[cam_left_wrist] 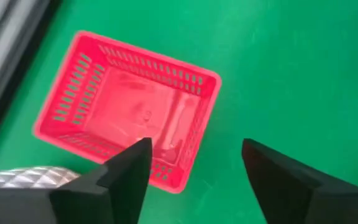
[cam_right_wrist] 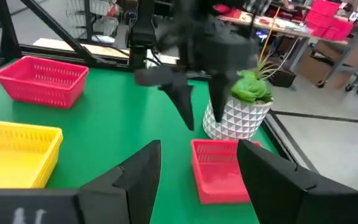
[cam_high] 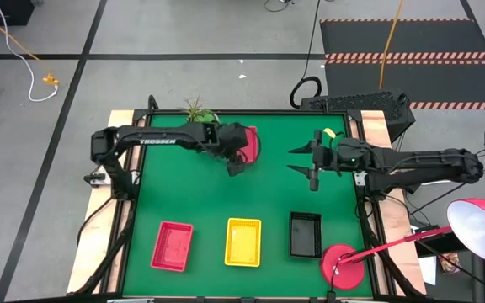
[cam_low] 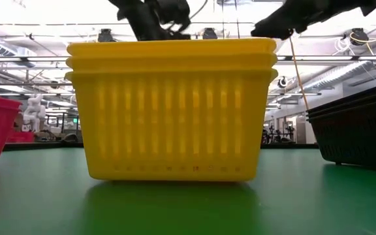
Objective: Stack baskets by color
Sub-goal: Stack the top red bin on top of the bottom red bin
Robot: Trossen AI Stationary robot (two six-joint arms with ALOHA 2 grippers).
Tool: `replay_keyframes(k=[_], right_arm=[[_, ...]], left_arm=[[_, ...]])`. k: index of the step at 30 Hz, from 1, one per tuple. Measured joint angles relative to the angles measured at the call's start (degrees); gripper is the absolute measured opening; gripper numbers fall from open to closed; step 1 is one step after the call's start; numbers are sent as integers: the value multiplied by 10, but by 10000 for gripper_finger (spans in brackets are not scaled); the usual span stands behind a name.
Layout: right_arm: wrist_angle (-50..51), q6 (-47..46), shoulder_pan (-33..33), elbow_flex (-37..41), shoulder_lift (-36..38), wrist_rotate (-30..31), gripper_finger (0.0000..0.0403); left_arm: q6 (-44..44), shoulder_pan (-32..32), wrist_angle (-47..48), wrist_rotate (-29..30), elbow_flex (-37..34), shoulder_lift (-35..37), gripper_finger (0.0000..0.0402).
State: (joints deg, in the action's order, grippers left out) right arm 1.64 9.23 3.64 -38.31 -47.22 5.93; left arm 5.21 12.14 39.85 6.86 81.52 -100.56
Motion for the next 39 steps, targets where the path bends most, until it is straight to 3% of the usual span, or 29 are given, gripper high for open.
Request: replay_keyframes(k=[4, 8, 15, 32, 35, 39], right_arm=[[0, 3, 0, 12, 30, 0, 208], [0, 6, 0, 13, 41, 0, 208], [0, 11, 0, 13, 40, 0, 208], [7, 12, 1, 12, 40, 2, 208], [12, 14, 1, 12, 40, 5, 208], [42, 22, 1, 12, 46, 28, 208]], left_arm=[[-30, 26, 54, -55, 27, -35, 280], [-87, 38, 117, -53, 52, -63, 285], [-147, 39, 91, -69, 54, -81, 256], [-124, 38, 71, -63, 54, -161, 236], [-126, 37, 71, -43, 54, -165, 208], [-111, 38, 62, -38, 54, -162, 126]])
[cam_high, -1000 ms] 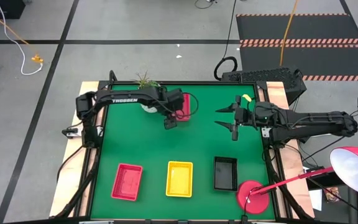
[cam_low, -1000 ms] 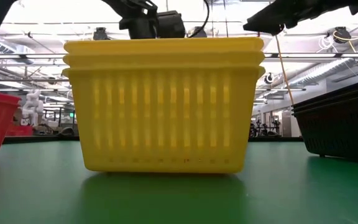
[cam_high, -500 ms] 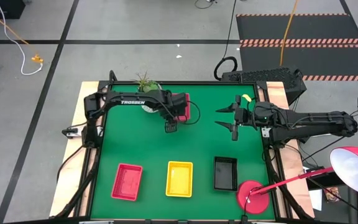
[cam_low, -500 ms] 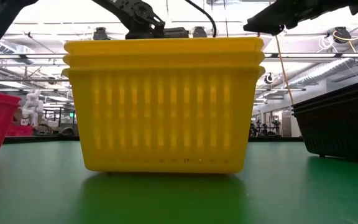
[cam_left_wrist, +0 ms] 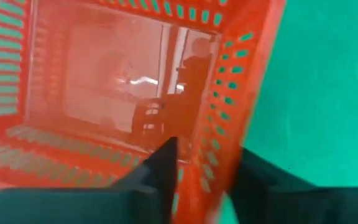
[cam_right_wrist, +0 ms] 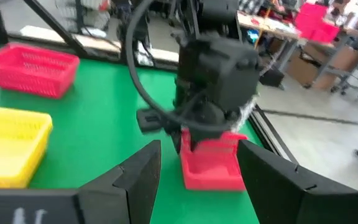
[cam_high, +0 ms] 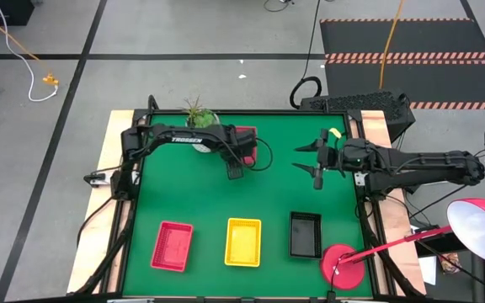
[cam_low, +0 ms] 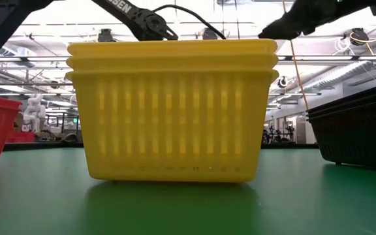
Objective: Stack baskets by color
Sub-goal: Stack the top red bin on top of the bottom red bin
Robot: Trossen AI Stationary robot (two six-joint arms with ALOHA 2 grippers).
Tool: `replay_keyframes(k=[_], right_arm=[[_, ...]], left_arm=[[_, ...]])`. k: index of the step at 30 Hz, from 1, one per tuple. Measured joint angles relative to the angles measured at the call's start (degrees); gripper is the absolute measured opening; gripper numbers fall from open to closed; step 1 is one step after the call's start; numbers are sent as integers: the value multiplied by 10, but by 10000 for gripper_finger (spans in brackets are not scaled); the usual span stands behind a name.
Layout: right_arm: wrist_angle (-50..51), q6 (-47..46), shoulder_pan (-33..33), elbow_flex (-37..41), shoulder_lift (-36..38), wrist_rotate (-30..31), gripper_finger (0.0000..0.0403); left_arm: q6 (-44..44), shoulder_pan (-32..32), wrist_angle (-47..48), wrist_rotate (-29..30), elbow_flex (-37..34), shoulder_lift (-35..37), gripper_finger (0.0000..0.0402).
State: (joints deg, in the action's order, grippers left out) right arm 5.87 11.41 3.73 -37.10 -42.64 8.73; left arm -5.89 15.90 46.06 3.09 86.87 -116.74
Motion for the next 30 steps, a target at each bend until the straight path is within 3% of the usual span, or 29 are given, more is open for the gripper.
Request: replay_keyframes(k=[3, 5, 11, 17, 25, 30], right_arm=[[19, 1, 0, 0, 14, 27, 208], [29, 2, 0, 0, 26, 36, 208], [43, -1, 0, 0, 67, 35, 208], [58, -12, 0, 0, 89, 35, 208], [68, -28, 0, 0, 92, 33, 208], [68, -35, 0, 0, 92, 33, 208]], left_arm=[[11, 0, 5, 0, 0, 7, 42], [14, 0, 17, 0, 0, 14, 14], [24, -17, 56, -5, 0, 59, 7], [61, -76, 79, -17, 0, 139, 6], [186, -224, 206, -5, 0, 218, 6], [297, -341, 224, 2, 0, 244, 6]])
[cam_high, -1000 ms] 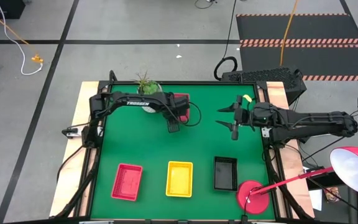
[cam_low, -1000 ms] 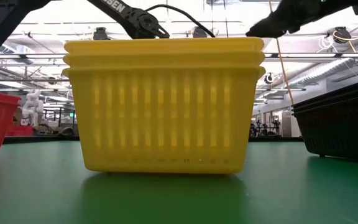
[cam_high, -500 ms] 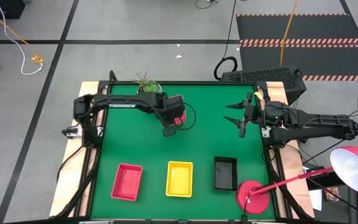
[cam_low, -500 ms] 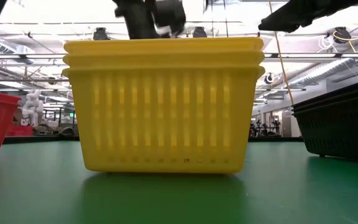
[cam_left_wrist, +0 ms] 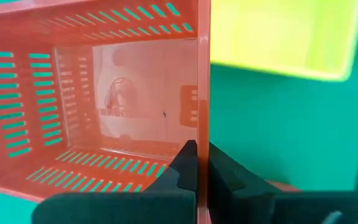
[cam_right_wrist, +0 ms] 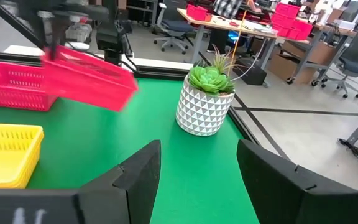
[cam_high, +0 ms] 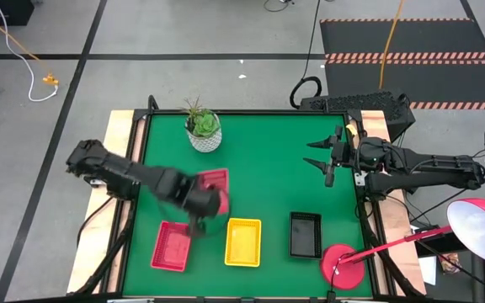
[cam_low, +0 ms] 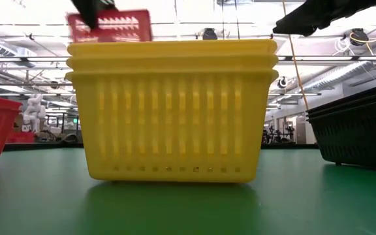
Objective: Stack baskets by color
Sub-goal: Stack the top red bin on top of the bottom red bin
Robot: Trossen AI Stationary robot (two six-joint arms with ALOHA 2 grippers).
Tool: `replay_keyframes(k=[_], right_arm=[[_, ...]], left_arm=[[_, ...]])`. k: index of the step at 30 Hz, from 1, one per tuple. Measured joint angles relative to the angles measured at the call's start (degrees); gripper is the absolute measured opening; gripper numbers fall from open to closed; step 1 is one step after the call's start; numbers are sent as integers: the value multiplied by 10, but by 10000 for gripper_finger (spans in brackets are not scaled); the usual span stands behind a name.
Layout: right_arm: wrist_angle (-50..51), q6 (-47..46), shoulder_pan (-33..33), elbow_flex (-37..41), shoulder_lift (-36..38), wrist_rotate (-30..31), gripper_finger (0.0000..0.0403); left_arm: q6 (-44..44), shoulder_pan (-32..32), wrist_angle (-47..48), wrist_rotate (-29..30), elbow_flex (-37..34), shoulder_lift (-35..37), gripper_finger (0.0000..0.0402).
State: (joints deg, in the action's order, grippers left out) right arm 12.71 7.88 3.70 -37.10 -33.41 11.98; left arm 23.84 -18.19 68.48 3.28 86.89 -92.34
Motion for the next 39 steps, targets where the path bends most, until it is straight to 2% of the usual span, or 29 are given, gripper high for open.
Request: replay_keyframes(k=[4, 9, 16, 20, 27, 35, 39], right_arm=[[-1, -9, 0, 0, 0, 0, 208], [-1, -14, 0, 0, 0, 0, 208], [0, -23, 0, 0, 0, 0, 208], [4, -30, 0, 0, 0, 0, 208], [26, -53, 0, 0, 0, 0, 208], [26, -53, 0, 0, 0, -1, 208], [26, -50, 0, 0, 0, -1, 208]], left_arm=[[79, -82, 39, 26, 0, -4, 6], [179, -157, 64, 28, 1, -12, 6], [283, -238, 106, 34, 56, -33, 6], [290, -272, 170, 34, 96, -82, 6], [277, -306, 175, 4, 99, -138, 6], [280, -330, 185, -2, 99, -145, 7], [289, -340, 182, 14, 98, -145, 9]])
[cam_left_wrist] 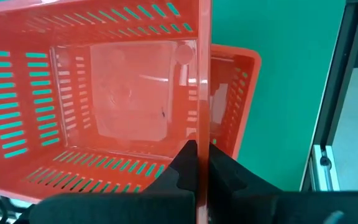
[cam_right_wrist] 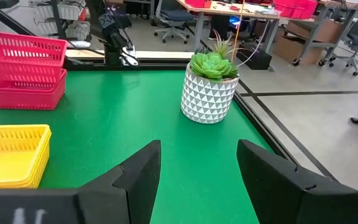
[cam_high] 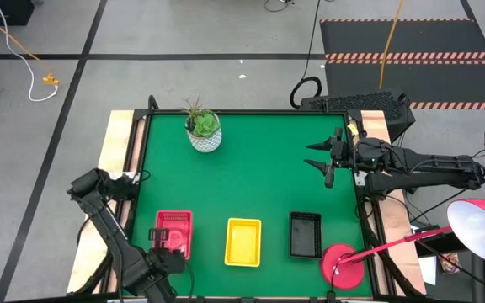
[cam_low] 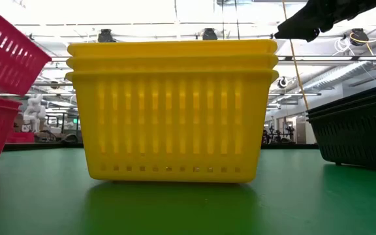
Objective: Stack baskets by color
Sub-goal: Stack the top red bin on top of the bottom red bin
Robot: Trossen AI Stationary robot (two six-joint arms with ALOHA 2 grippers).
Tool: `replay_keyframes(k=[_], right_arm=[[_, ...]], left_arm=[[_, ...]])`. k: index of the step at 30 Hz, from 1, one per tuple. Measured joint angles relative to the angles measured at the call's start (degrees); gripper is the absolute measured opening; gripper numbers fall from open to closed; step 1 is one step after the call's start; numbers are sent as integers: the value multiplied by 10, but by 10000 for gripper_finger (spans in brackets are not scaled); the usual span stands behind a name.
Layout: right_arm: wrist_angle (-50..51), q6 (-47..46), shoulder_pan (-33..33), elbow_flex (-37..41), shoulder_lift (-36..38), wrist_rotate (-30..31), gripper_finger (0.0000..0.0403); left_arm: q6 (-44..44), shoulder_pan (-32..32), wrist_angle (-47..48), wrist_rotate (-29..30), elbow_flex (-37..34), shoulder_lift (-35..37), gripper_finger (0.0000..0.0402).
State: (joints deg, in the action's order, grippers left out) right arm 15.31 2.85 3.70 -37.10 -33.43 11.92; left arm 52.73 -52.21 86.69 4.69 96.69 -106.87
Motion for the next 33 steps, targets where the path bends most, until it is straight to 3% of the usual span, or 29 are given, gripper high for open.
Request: replay_keyframes(k=[17, 22, 28, 33], right_arm=[[-1, 2, 0, 0, 0, 0, 208], [-1, 2, 0, 0, 0, 0, 208], [0, 2, 0, 0, 0, 0, 208], [0, -1, 0, 0, 0, -1, 208]], left_arm=[[2, -19, -105, -14, -111, 1, 8], [-1, -19, -124, -26, -127, 0, 26], [-15, -19, -114, -31, -127, 0, 7], [4, -13, -113, -21, -127, 0, 49]])
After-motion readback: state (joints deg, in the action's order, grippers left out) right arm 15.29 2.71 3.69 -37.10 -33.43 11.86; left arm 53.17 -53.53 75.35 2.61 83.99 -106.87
